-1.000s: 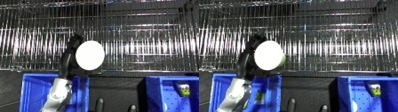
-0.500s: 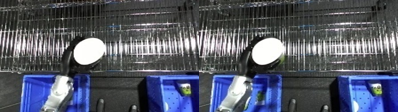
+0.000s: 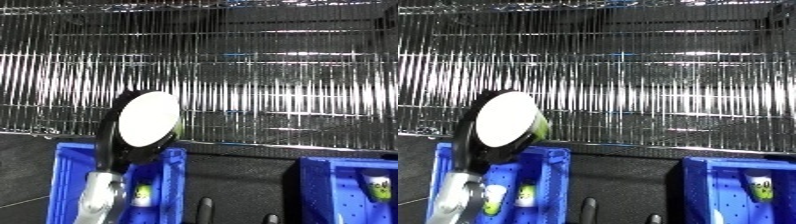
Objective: Pick up the object and place it into the box
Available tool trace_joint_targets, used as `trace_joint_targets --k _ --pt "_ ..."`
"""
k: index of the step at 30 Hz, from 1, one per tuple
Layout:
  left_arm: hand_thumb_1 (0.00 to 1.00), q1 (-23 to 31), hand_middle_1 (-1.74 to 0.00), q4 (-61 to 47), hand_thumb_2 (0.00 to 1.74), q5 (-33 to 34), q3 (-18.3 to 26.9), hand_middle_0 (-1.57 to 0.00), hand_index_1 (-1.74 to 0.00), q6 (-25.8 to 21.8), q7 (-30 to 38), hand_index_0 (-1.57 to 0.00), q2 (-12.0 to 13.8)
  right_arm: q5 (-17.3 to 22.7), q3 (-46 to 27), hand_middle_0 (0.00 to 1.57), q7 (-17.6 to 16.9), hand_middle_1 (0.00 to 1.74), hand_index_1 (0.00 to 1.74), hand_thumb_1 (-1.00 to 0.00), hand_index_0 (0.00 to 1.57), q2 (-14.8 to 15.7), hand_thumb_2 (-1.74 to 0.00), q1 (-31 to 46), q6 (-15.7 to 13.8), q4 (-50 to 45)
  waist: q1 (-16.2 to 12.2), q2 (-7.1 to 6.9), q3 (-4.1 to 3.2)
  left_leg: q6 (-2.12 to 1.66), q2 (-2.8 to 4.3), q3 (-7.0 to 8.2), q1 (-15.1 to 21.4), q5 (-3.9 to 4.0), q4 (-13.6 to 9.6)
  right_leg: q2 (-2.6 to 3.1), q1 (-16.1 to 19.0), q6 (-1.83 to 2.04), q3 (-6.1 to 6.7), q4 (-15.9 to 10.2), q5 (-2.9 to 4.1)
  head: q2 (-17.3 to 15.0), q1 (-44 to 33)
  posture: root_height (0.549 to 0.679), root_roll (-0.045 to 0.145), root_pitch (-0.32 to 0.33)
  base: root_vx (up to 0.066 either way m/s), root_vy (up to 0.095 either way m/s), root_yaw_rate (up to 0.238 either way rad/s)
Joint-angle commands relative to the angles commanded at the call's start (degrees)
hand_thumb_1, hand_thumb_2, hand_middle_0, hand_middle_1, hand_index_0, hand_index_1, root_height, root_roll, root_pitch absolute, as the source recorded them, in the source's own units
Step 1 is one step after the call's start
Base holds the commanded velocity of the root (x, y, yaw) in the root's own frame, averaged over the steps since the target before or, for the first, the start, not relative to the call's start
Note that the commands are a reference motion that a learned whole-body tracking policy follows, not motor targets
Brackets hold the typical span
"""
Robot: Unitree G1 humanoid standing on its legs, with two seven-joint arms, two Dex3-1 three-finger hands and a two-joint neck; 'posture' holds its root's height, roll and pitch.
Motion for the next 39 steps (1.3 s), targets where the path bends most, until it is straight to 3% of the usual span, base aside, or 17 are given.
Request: trace_joint_targets --k 11,20,25,32,39 --pt "0.95 13.67 -1.65 -10.64 1.65 -1.4 8.77 -1.49 -1.65 -4.6 2.17 -1.49 0.05 1.4 -4.77 0.0 0.44 0.0 0.0 0.0 0.0 -0.15 0.0 2.61 -1.25 2.17 3.72 3.2 0.0 -0.24 -1.83 -0.84 2.01 0.59 -1.39 -1.63 2.34 -0.7 -1.73 -0.14 -1.09 -1.68 2.85 0.643 0.032 0.088 -0.034 -0.011 0.157" --pt "0.95 20.62 -1.65 -1.86 1.65 -8.21 16.13 -1.49 -1.65 -7.83 6.78 -1.49 -2.83 1.39 -7.23 0.0 1.17 0.0 0.0 0.0 0.0 0.33 0.0 3.09 -1.72 5.14 5.3 4.27 0.0 -0.63 -2.54 -1.49 4.1 1.58 -2.91 -2.37 5.12 -1.18 -2.9 -0.79 -2.07 -3.67 -2.23 0.646 0.041 0.066 -0.018 0.0 0.095" --pt "0.95 21.47 -1.65 6.05 1.65 -8.93 16.93 -1.49 -1.65 -5.83 7.9 -1.49 -2.89 1.39 -6.68 0.0 1.17 0.0 0.0 0.0 0.0 0.39 0.0 2.56 -1.05 6.37 5.56 3.68 0.0 -0.83 -2.33 -1.62 4.65 2.46 -3.92 -2.22 5.97 -1.53 -3.21 -0.95 -2.7 -6.16 -9.44 0.646 0.04 0.061 -0.008 0.025 0.027" --pt "0.95 18.04 -1.65 15.77 1.65 -7.68 16.34 -1.49 -1.65 -0.07 7.4 -1.49 -0.5 1.19 -5.03 0.0 2.81 0.0 0.0 0.0 0.0 0.93 0.0 2.87 -1.28 8.08 5.11 0.98 0.0 -0.92 -1.08 -1.7 5.52 3.65 -6.3 -1.93 6.74 -1.59 -3.65 -1.39 -3.31 -6.08 -19.49 0.645 0.032 0.061 -0.01 0.004 0.009" --pt "0.6 15.03 -1.04 23.99 1.04 -11.14 16.47 -0.94 -1.04 4.52 1.96 -0.94 1.52 0.48 -4.38 0.0 4.96 0.0 0.0 0.0 0.0 0.45 0.0 3.6 -1.66 8.86 4.05 -0.46 0.0 -0.98 -0.16 -1.42 6.09 4.25 -7.52 -1.77 7.3 -1.61 -3.51 -2.06 -3.6 -6.68 -26.28 0.645 0.03 0.058 -0.016 0.02 0.003"
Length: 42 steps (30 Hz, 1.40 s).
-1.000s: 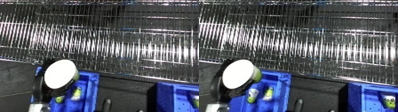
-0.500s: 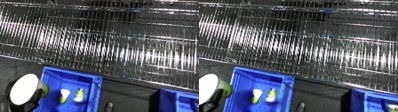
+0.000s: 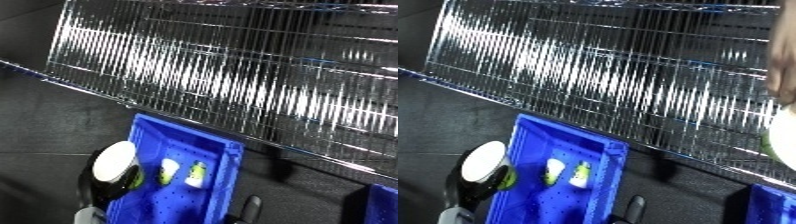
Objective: Pick up the object and place it into the box
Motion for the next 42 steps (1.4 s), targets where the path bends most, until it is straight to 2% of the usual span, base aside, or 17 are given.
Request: trace_joint_targets --k 8,12,21,30,37,42 --pt "0.2 -3.22 -0.35 7.68 0.35 -1.22 1.09 -0.31 -0.35 2.54 -5.47 -0.31 2.34 -0.88 0.94 0.0 1.19 0.0 0.0 0.0 0.0 -0.06 0.0 -0.34 0.0 0.62 -0.57 -0.92 0.0 -0.25 0.66 0.16 0.21 0.4 -0.65 0.32 0.23 -0.07 0.33 -0.42 -0.14 -0.6 -4.07 0.645 0.029 0.055 -0.004 0.012 -0.007" --pt "0.0 -4.13 0.0 9.93 0.0 -1.1 1.14 0.0 0.0 2.56 -7.06 0.0 2.9 -0.92 1.43 0.0 1.52 0.0 0.0 0.0 0.0 0.06 0.0 -0.48 0.12 0.56 -0.61 -1.39 0.0 -0.37 0.89 0.15 0.21 0.59 -0.93 0.44 0.28 -0.11 0.29 -0.48 -0.24 -2.0 -4.74 0.645 0.027 0.056 0.005 -0.007 -0.003" --pt "0.0 -4.9 0.0 12.51 0.0 -0.56 0.72 0.0 0.0 3.39 -8.52 0.0 2.78 -0.9 1.54 0.0 1.73 0.0 0.0 0.0 0.0 0.44 0.0 -0.21 0.71 0.28 -0.45 -2.21 0.0 -0.59 1.15 -0.1 0.77 0.73 -1.25 0.33 1.16 -0.1 -0.08 -0.49 -0.62 -5.21 -4.71 0.645 0.024 0.048 0.029 -0.021 0.002" --pt "0.0 -4.54 0.0 13.42 0.0 -1.82 -0.21 0.0 0.0 6.32 -11.87 0.0 1.64 -1.02 1.31 0.0 1.5 0.0 0.0 0.0 0.0 0.74 0.0 -0.4 0.97 0.1 -0.94 -1.67 0.0 -0.53 0.73 -0.09 1.35 0.57 -1.68 0.24 1.59 0.1 0.09 -1.21 -0.36 -6.47 -1.82 0.646 0.025 0.045 0.024 -0.017 -0.015" --pt "0.0 -4.06 0.0 13.17 0.0 -1.03 -3.54 0.0 0.0 11.72 -18.65 0.0 -0.42 -0.63 1.09 0.0 0.4 0.0 0.0 0.0 0.0 0.35 0.0 -1.45 1.31 -0.89 -1.83 -0.26 0.0 -0.29 0.06 0.35 1.71 0.25 -1.69 0.56 1.68 0.64 0.96 -3.12 0.99 -7.2 7.02 0.649 0.027 0.047 -0.011 -0.03 -0.103" --pt "0.0 -4.1 0.0 11.46 0.0 -0.67 -7.14 0.0 0.0 14.22 -23.25 0.0 -3.17 -0.43 0.86 0.0 -1.0 0.0 0.0 0.0 0.0 -0.12 0.0 -3.45 1.87 -0.9 -2.64 1.36 0.0 -0.27 -0.16 1.03 2.06 -0.02 -1.44 0.95 1.58 1.05 1.98 -4.22 2.1 -10.97 17.81 0.65 0.028 0.047 -0.054 -0.021 -0.174"
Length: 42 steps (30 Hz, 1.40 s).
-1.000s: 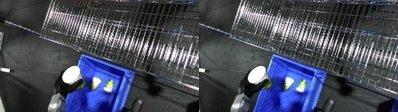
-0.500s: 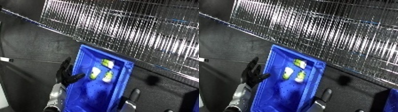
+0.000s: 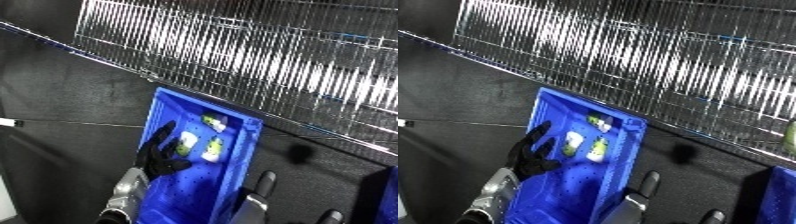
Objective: Pick up the object and place it into the box
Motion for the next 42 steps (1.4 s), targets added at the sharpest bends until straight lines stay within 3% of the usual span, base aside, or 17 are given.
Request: trace_joint_targets --k 8,12,19,25,39,42 --pt "0.0 -0.72 0.0 -1.22 0.0 5.42 -5.37 0.0 0.0 2.6 1.44 0.0 -3.2 -1.66 -1.59 0.0 -0.52 0.0 0.0 0.0 0.0 -1.4 0.0 -3.53 1.26 2.79 -1.72 3.15 0.0 -0.07 0.19 1.11 1.68 0.3 0.0 -0.1 0.55 0.68 1.47 -1.01 1.78 -3.05 15.12 0.652 0.033 0.025 -0.035 0.008 -0.185" --pt "0.0 -0.36 0.0 -1.17 0.0 5.89 -6.59 0.0 0.0 3.1 1.58 0.0 -3.59 -2.77 -2.37 0.0 0.1 0.0 0.0 0.0 0.0 -2.04 0.0 -3.44 1.0 3.34 -2.66 4.44 0.0 -0.22 0.41 1.46 2.77 0.68 -0.56 -0.33 0.89 0.83 1.83 -0.63 1.98 -0.43 20.91 0.651 0.036 0.011 -0.002 0.013 -0.156" --pt "0.0 0.53 0.0 -0.92 0.0 7.71 -7.52 0.0 0.0 3.63 2.29 0.0 -4.27 -4.14 -3.48 0.0 0.95 0.0 0.0 0.0 0.0 -2.86 0.0 -3.2 0.78 3.07 -4.14 5.54 -0.21 -0.45 0.48 2.46 3.59 0.88 -0.93 -0.47 0.72 0.63 2.31 0.21 1.92 3.52 26.85 0.651 0.046 0.0 -0.003 0.001 -0.102" --pt "0.0 0.98 0.0 -1.35 0.0 9.29 -8.5 0.0 0.0 4.12 3.28 0.0 -4.96 -4.43 -3.34 0.0 0.77 0.0 0.0 0.0 0.0 -2.98 0.0 -3.55 0.9 2.06 -4.85 5.76 -0.46 -0.54 0.54 3.01 3.57 0.67 -0.37 -0.21 0.35 0.49 2.76 0.74 1.91 4.27 29.54 0.651 0.05 0.0 -0.003 -0.025 -0.083" --pt "0.0 1.08 0.0 -1.96 0.0 11.52 -9.78 0.0 0.0 4.72 4.9 0.0 -5.66 -5.62 -2.35 0.0 0.66 0.0 0.0 0.0 0.0 -2.61 0.0 -4.68 1.1 2.42 -6.0 5.87 -0.13 -0.39 0.61 4.28 2.52 -0.98 3.13 0.22 -0.31 0.08 3.79 1.32 2.28 4.05 37.58 0.651 0.057 -0.003 -0.002 -0.009 -0.1" --pt "0.0 1.12 0.0 -2.1 0.0 11.98 -9.96 0.0 0.0 4.77 4.94 0.0 -5.74 -7.47 -1.7 0.0 1.01 0.0 0.0 0.0 0.0 -2.54 0.0 -4.89 0.95 2.28 -6.12 5.93 -0.01 -0.31 0.61 4.48 2.19 -1.3 3.77 0.32 -0.55 -0.02 3.97 1.61 2.22 4.94 38.1 0.651 0.057 -0.002 -0.004 0.001 -0.068"
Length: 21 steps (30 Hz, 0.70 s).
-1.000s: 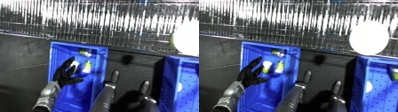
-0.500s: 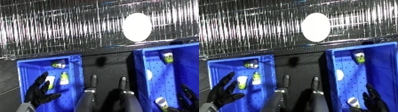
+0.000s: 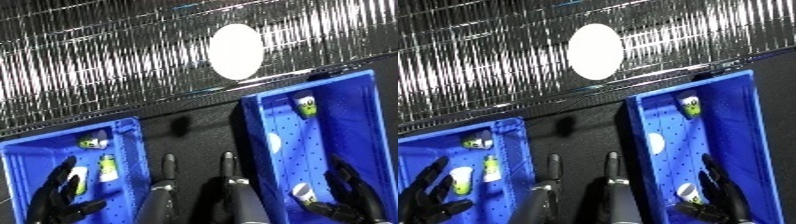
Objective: Pick up the object and place it into the box
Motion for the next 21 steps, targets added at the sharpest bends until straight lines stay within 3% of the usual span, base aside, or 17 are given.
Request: trace_joint_targets --k 4,9,13,15,21 --pt "0.0 0.24 0.0 -1.02 0.0 0.73 -0.07 0.0 0.0 0.58 0.29 0.0 0.22 -3.89 2.31 0.0 4.55 0.0 0.0 0.0 0.0 -0.62 0.0 -0.2 2.2 -2.69 -0.03 -0.13 0.01 -0.02 -0.06 0.09 -0.31 -0.21 0.35 0.13 -0.2 -0.06 0.16 0.07 -0.09 1.29 0.68 0.651 0.058 0.002 0.002 -0.005 -0.028" --pt "0.0 1.05 0.0 -4.21 0.0 0.59 -0.56 0.0 0.0 2.18 1.77 0.0 1.51 -3.02 7.94 0.0 12.06 0.0 0.0 0.0 0.0 -2.44 0.0 -0.56 9.88 -15.66 -0.1 -0.92 0.01 -0.24 0.19 0.06 -1.01 -0.16 0.84 0.24 -0.52 -0.1 0.07 0.16 -0.16 2.07 -0.71 0.651 0.056 0.008 -0.004 -0.029 -0.023" --pt "0.0 2.21 0.0 -5.88 0.0 -0.25 -0.59 0.0 0.0 2.42 2.47 0.0 2.57 -1.64 10.72 0.0 11.47 0.0 0.0 0.0 0.0 -4.98 0.0 1.15 13.05 -33.18 -0.74 -1.81 0.01 -0.36 0.71 0.15 -1.37 0.09 0.86 0.39 -0.86 -0.13 0.17 0.21 -0.28 2.41 -3.24 0.65 0.054 0.013 -0.004 -0.018 -0.063" --pt "0.0 2.57 0.0 -5.9 0.0 -0.61 -0.27 0.0 0.0 2.27 2.5 0.0 2.88 -1.67 10.95 0.0 10.05 0.0 0.0 0.0 0.0 -6.44 0.0 1.97 12.56 -41.14 -1.18 -2.21 0.01 -0.46 1.04 0.27 -1.39 0.21 0.74 0.43 -0.96 -0.09 0.25 0.14 -0.34 2.52 -4.46 0.65 0.053 0.016 -0.001 0.0 -0.079" --pt "0.0 2.67 0.0 -3.73 0.0 -1.13 0.98 0.0 0.0 1.16 2.01 0.0 2.68 -3.53 7.08 0.0 3.96 0.0 0.0 0.0 0.0 -9.43 0.0 0.64 5.55 -56.24 -2.3 -2.95 -0.06 -0.71 1.86 0.83 -1.45 0.17 0.65 0.59 -1.23 0.04 0.46 0.23 -0.61 2.5 -7.15 0.649 0.052 0.019 0.013 0.012 -0.074"
